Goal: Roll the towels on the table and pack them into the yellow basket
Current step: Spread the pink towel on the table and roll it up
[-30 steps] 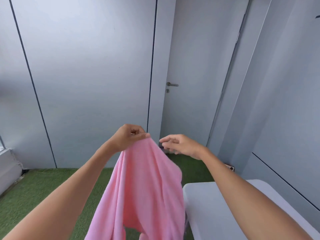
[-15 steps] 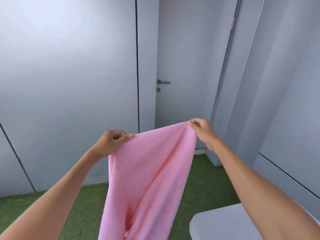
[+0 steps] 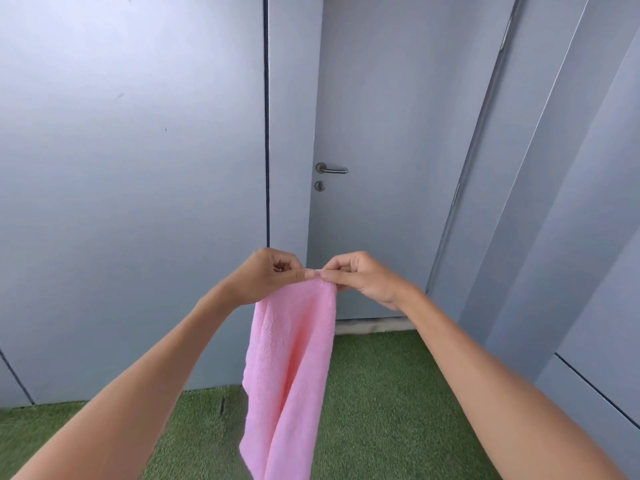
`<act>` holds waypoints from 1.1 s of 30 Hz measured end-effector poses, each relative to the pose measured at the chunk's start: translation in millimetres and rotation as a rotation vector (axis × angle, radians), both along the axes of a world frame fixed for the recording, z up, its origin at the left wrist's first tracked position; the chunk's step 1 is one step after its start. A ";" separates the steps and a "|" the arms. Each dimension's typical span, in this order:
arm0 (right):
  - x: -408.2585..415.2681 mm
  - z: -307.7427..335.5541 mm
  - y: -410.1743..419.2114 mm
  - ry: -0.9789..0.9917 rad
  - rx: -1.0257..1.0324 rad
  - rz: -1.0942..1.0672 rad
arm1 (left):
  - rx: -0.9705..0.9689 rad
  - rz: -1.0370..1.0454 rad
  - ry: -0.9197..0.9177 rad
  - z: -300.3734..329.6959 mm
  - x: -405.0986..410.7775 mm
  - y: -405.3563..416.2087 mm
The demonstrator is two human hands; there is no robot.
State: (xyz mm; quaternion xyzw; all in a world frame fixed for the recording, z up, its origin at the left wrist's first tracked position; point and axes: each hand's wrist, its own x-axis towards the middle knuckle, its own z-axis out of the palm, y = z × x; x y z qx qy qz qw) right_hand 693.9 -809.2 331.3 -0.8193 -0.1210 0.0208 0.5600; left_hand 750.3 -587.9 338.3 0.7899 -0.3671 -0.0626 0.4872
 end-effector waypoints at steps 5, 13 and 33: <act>16.9 -10.2 -61.2 -0.114 -0.108 -0.331 | 0.077 0.080 0.053 -12.5 44.6 34.5; 21.6 -15.9 -29.6 0.069 -0.226 -0.204 | 0.012 0.001 -0.088 24.9 49.1 12.8; 23.5 -17.9 1.0 0.084 -0.133 -0.129 | 0.008 -0.080 -0.093 25.9 52.5 26.3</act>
